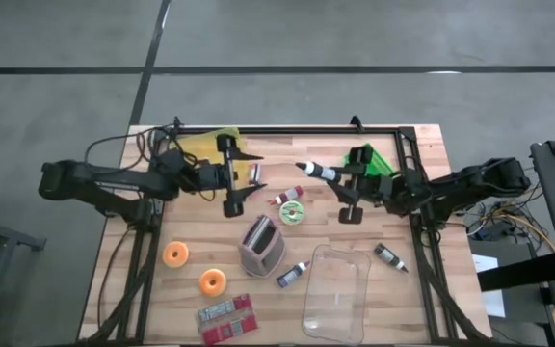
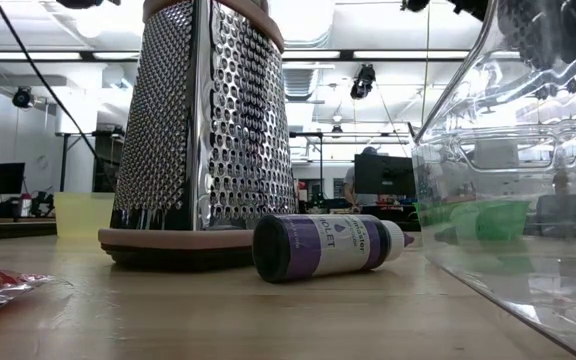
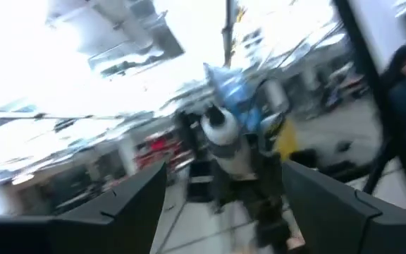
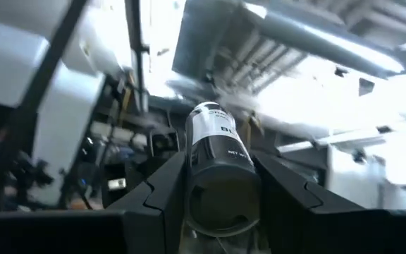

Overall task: Pick & Place Food Item
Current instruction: Put the left black food coloring into the yellow bin

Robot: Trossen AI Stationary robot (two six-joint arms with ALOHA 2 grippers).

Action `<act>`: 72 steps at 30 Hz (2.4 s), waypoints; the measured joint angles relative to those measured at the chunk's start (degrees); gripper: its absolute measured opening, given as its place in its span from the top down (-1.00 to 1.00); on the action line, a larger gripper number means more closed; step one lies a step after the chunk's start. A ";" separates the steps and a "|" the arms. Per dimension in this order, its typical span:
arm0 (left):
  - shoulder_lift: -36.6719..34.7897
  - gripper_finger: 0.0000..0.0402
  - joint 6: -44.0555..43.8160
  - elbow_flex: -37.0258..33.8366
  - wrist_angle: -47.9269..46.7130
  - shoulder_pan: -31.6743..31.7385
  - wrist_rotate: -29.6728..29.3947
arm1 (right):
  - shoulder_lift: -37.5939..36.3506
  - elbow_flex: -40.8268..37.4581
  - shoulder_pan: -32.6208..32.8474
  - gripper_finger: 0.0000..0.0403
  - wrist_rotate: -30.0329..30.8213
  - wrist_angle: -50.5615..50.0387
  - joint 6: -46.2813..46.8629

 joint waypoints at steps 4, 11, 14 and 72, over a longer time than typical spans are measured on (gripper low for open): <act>4.77 -0.42 -2.05 1.38 5.44 0.58 1.28 | 5.15 3.42 0.11 0.35 -4.50 5.53 1.92; 12.61 -0.42 -3.42 7.22 7.78 0.54 5.35 | 14.47 10.94 0.03 0.35 -5.44 5.68 1.87; 14.03 -0.42 -3.50 8.33 8.53 0.54 6.11 | 15.76 13.00 0.09 0.35 -5.53 5.43 1.43; 21.62 -0.16 -7.49 11.45 23.66 0.50 11.27 | 15.94 13.26 0.04 0.37 -5.90 5.85 2.34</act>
